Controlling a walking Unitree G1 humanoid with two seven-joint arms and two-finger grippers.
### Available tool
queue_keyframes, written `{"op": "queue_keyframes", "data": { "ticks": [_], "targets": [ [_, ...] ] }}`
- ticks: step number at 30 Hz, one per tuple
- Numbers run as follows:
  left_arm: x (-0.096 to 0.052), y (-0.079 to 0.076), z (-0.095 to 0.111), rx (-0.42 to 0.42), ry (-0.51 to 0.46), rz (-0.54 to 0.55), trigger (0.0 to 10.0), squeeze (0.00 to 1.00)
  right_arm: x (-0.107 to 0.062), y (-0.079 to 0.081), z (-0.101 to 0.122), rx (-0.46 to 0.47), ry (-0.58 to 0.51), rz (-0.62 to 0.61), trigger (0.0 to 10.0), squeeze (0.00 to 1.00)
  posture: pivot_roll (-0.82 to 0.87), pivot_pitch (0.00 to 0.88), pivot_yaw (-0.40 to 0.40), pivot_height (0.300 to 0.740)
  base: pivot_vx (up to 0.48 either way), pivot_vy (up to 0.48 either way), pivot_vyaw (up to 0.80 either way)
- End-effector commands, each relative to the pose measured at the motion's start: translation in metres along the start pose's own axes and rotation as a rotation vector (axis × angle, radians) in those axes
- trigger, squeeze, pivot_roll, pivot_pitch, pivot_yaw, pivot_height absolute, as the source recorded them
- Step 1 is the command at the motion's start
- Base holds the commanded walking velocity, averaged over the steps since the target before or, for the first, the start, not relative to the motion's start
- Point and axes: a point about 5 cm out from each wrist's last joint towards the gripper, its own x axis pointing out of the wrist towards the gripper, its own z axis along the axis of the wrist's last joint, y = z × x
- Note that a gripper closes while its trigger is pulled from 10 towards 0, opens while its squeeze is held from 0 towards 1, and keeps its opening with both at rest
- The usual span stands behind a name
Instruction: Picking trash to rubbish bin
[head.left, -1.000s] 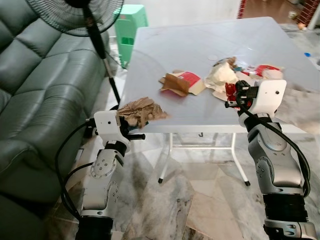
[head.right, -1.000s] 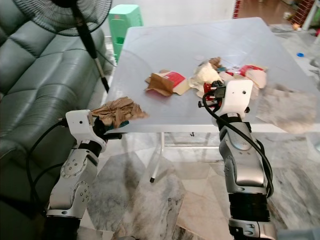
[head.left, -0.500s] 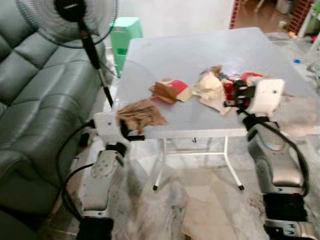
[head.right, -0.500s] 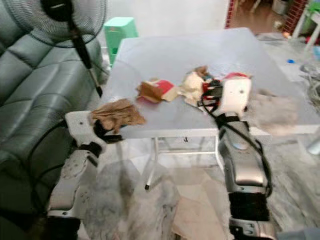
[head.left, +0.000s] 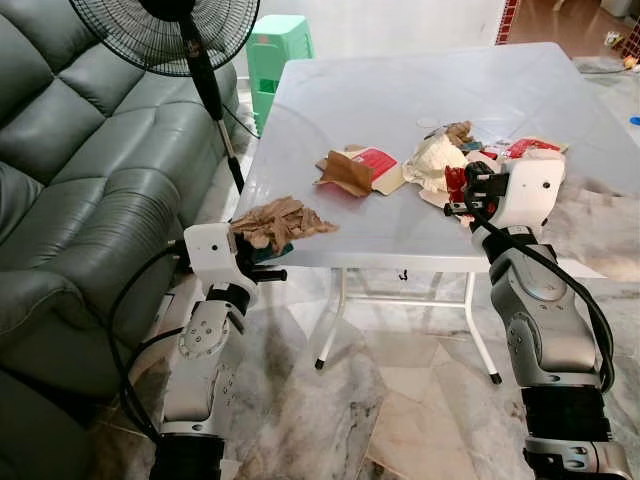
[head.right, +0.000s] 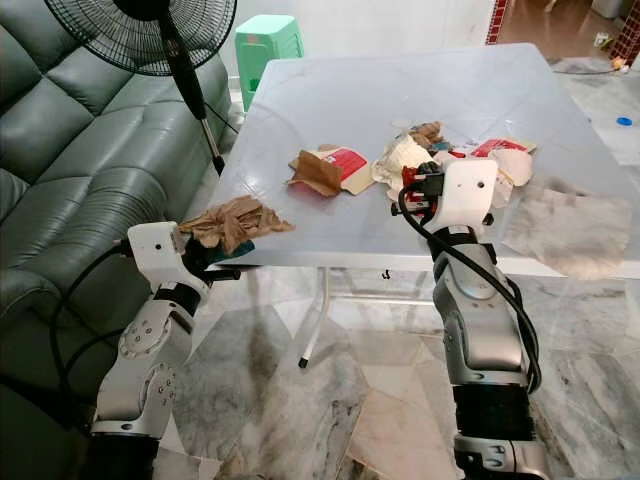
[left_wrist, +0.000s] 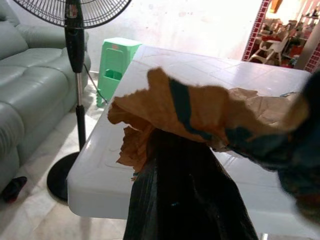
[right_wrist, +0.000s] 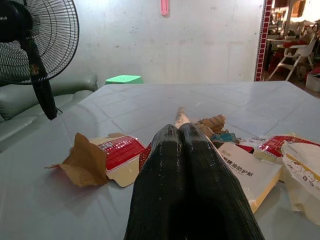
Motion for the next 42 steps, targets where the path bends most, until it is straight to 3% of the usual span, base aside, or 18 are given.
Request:
{"op": "queue_keyframes", "data": {
  "ticks": [1,26,42],
  "targets": [
    [-0.0006,0.0019,0.0002,-0.004,0.004,0.000,0.0,0.00,0.0017,0.0023,0.0025,0.002,-0.008,0.011,10.0,0.00,-0.04,0.038,0.078,0.740,0.000,0.000,0.00],
    [-0.0002,0.0016,0.0003,-0.029,0.005,0.007,0.0,0.00,0.0016,0.0007,0.0021,0.006,-0.004,0.003,10.0,0.00,-0.04,0.045,0.079,0.740,0.000,0.000,-0.74],
    [-0.0002,0.0013,-0.0006,-0.034,0.014,0.003,0.0,0.00,0.0022,0.0015,0.0029,0.004,-0.007,0.005,10.0,0.00,-0.04,0.050,0.077,0.740,0.000,0.394,0.00]
  ]
}}
